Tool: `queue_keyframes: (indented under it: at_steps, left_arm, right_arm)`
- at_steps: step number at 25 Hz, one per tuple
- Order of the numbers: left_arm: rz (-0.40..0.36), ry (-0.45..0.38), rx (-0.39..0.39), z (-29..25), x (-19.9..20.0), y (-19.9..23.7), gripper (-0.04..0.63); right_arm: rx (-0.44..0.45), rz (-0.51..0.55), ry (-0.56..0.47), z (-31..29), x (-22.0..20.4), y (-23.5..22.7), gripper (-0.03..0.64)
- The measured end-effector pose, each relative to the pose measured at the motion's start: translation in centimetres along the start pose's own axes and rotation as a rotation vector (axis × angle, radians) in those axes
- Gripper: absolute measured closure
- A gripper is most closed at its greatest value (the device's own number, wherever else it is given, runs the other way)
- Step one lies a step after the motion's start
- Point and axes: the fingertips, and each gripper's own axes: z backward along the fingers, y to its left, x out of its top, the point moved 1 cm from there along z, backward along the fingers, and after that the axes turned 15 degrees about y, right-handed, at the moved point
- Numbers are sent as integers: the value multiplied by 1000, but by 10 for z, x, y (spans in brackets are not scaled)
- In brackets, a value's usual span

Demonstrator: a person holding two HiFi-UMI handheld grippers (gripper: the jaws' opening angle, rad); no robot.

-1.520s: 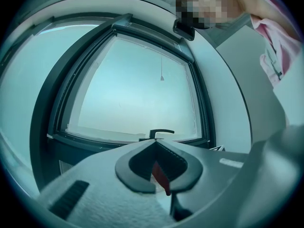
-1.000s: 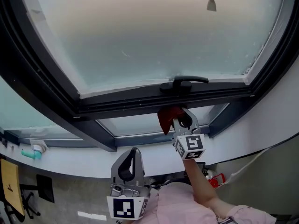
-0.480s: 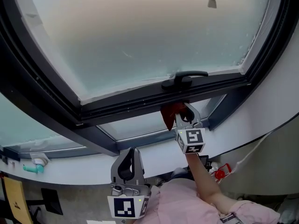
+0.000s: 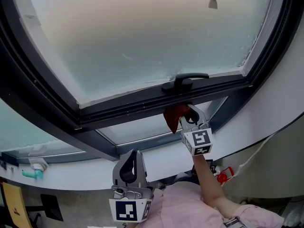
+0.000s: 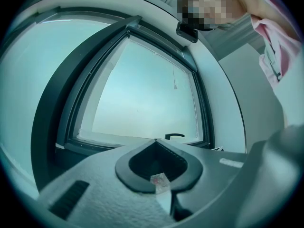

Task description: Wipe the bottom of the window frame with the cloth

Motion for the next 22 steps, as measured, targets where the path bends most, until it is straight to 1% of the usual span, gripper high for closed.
queue_keyframes:
  at_steps: [4,9,22]
  left_arm:
    - [-5,4,-7,-6,-1,-6,598]
    - [-15,4,-26,-18,2,-21,598]
    - [-22,16,-27,-47,6,-57,598]
  right_arm:
    - [-56,-47,-1,5,-5,-29,555]
    - [-96,-74,4,11,-11,-57,555]
    - [-110,-99,1,21,-20,-108,555]
